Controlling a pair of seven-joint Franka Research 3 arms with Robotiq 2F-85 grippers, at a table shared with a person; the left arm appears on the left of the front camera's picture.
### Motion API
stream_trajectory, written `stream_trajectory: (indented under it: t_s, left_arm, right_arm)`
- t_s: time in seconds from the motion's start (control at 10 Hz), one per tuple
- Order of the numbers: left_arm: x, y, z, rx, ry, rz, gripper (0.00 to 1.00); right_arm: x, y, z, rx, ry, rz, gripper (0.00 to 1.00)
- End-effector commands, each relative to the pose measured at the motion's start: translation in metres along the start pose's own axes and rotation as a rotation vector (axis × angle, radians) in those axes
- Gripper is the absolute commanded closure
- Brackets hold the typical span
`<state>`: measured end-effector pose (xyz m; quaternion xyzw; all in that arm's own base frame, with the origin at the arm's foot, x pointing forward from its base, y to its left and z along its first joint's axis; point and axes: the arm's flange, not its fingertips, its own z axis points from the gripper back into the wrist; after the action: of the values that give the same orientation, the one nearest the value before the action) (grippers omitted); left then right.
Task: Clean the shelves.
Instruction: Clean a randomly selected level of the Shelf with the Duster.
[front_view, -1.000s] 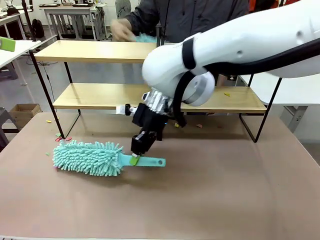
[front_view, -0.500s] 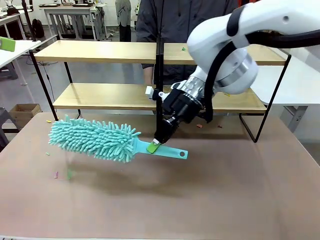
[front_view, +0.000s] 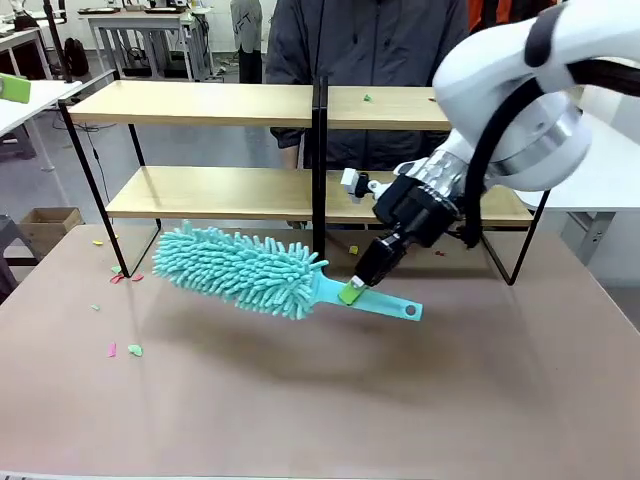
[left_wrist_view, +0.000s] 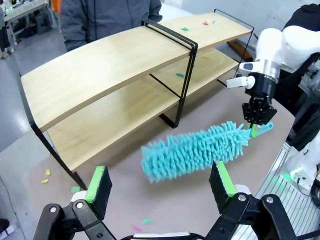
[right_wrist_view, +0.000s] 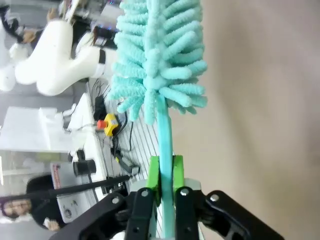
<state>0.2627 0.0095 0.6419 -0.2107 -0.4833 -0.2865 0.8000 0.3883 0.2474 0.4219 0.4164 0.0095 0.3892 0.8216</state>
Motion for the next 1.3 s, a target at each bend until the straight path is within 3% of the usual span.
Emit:
stream_trajectory:
  t_s: [0.0,0.2,0.4,0.6,0.9,1.1,1.2]
  left_arm:
    - [0.0,0.001,0.0,-0.01,-0.006,-0.008,0.0]
    - [0.0,0.001,0.0,-0.01,-0.006,-0.008,0.0]
    - [0.0,0.001,0.0,-0.01,-0.006,-0.008,0.0]
    - [0.0,0.001,0.0,-0.01,-0.006,-0.008,0.0]
    - [0.0,0.001,0.0,-0.01,-0.006,-0.008,0.0]
    - [0.0,0.001,0.0,-0.01,-0.006,-0.008,0.0]
    - [0.0,0.001,0.0,-0.01,-0.006,-0.008,0.0]
  right_arm:
    - [0.012,-0.008,-0.009,0.043,0.052,0.059,0.88]
    - [-0.009,-0.009,0.02,-0.001,-0.062,-0.031,0.88]
    - [-0.061,-0.006,0.081,-0.024,-0.149,-0.054,0.88]
    - [-0.121,0.008,0.16,-0.024,-0.124,-0.092,0.88]
    - [-0.193,0.027,0.255,0.036,0.064,-0.181,0.88]
    - [-0.233,0.06,0.297,-0.005,-0.015,-0.202,0.88]
    - [-0.256,0.077,0.313,-0.038,-0.102,-0.223,0.88]
